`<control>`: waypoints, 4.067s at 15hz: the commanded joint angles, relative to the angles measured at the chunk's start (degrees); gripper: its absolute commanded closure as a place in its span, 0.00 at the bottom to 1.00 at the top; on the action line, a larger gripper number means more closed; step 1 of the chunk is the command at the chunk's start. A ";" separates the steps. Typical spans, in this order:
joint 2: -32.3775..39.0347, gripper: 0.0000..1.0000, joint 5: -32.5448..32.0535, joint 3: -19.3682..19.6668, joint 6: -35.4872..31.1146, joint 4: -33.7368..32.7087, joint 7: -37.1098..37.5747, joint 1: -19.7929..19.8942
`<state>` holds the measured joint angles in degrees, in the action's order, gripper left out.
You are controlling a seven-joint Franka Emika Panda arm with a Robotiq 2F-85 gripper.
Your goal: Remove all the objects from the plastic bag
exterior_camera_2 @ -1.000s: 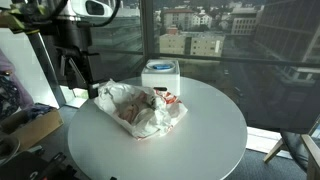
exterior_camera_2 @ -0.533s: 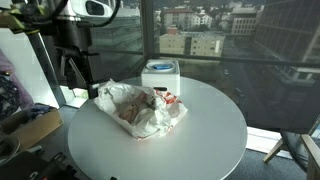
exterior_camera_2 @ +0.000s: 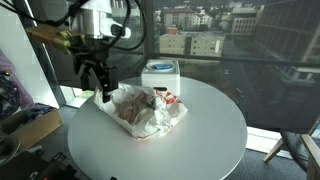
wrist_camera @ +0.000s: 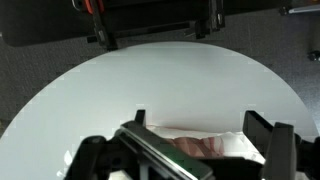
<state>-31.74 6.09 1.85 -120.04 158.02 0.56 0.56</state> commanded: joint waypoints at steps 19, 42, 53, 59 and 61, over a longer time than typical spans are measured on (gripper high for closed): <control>56.56 0.00 10.96 -4.38 -30.92 -30.35 -11.76 7.99; 44.67 0.94 6.55 -8.24 -33.67 -18.90 -6.72 2.94; 10.79 0.94 -9.27 -11.78 -34.83 -5.75 11.33 -5.04; -7.76 0.93 -7.71 -10.28 -28.52 -6.09 16.65 -1.33; -12.75 0.93 -7.40 -7.46 -26.74 -5.99 15.99 1.47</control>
<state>-35.69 -1.93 -8.28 -149.19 150.70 16.30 -1.43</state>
